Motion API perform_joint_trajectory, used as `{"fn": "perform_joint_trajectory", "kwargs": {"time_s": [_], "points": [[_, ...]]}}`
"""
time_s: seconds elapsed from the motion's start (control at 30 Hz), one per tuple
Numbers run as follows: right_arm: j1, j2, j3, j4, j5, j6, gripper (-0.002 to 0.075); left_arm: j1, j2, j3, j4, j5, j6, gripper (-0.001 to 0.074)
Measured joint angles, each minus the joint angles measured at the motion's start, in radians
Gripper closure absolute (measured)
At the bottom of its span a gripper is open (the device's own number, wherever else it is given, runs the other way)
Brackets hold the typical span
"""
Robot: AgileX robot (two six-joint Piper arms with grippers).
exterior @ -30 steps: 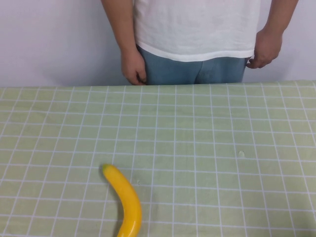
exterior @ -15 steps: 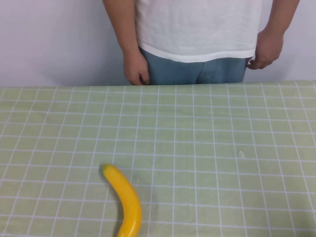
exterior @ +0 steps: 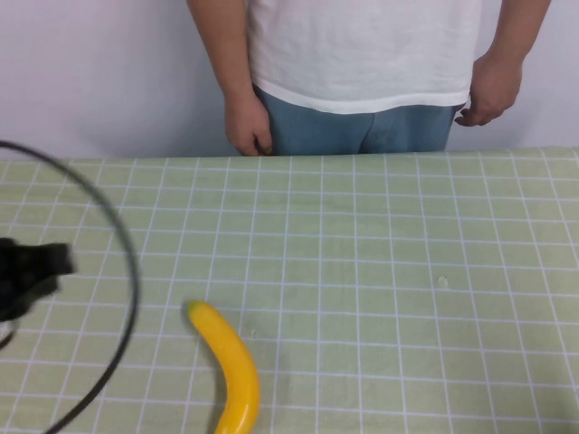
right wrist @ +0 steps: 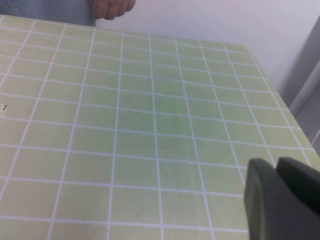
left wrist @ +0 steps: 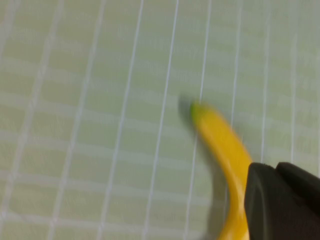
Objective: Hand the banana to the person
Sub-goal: Pick up the banana
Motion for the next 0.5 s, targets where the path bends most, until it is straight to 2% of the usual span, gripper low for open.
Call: {"fn": "perform_joint_trajectory", "kwargs": {"time_s": [0.13, 0.4, 0.5], "points": [[0.000, 0.000, 0.000, 0.000, 0.000, 0.000, 0.0733, -0.009, 0.162, -0.057, -0.091, 0.046, 0.017, 0.0738], [0.000, 0.000, 0.000, 0.000, 0.000, 0.000, 0.0733, -0.125, 0.420, -0.072, -0.166, -0.071, -0.069, 0.0729], [0.000, 0.000, 0.000, 0.000, 0.000, 0.000, 0.0733, -0.133, 0.521, -0.106, -0.194, -0.059, -0.064, 0.0675]]}}
